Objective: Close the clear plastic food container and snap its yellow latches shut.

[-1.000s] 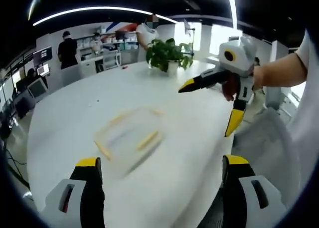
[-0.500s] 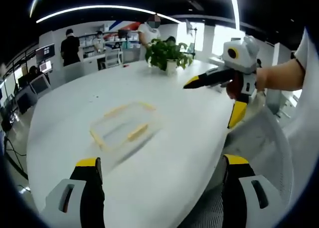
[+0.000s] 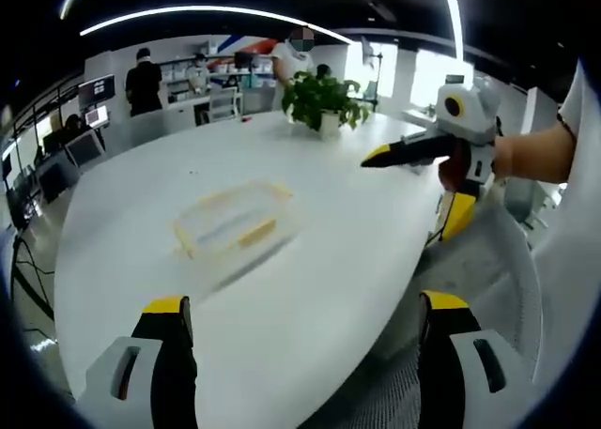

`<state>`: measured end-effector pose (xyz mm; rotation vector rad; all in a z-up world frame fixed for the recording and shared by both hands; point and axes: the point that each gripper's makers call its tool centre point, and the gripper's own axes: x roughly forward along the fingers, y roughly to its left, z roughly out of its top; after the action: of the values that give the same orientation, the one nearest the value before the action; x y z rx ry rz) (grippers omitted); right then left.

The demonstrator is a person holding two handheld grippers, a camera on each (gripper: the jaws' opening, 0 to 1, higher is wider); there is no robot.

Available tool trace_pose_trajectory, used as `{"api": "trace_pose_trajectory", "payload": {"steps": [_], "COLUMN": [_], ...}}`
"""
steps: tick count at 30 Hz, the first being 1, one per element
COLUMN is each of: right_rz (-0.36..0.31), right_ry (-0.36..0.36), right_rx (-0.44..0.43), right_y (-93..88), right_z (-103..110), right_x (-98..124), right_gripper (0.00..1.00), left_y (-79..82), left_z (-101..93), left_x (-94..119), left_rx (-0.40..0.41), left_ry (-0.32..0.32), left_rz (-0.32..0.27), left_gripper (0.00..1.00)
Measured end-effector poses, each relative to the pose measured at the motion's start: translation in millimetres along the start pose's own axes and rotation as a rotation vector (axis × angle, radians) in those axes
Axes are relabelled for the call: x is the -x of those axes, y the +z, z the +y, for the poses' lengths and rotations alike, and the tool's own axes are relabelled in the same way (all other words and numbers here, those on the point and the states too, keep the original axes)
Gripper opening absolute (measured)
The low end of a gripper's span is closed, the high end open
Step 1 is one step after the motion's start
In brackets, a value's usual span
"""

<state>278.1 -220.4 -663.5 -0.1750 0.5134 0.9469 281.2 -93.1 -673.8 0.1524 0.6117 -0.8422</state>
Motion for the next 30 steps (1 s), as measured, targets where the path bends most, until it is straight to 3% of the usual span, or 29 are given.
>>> {"api": "trace_pose_trajectory", "payload": {"steps": [13, 23, 30], "right_rz": [-0.026, -0.016, -0.024], "right_ry": [-0.006, -0.016, -0.02], "right_rx": [-0.014, -0.031, -0.044], "right_y": [1.9, -14.0, -13.3], "right_z": [16, 28, 31], "right_x": [10, 15, 17], "right_gripper": [0.99, 0.99, 0.99], "left_y": [-7.3, -19.8, -24.2], "left_z": [-14.4, -18.8, -19.4], "left_x": [10, 17, 19], "left_rx": [0.014, 0.048, 0.057], "left_ry": [0.011, 0.023, 0.028], "left_rz": [-0.011, -0.014, -0.019], "left_gripper": [0.99, 0.98, 0.97]}}
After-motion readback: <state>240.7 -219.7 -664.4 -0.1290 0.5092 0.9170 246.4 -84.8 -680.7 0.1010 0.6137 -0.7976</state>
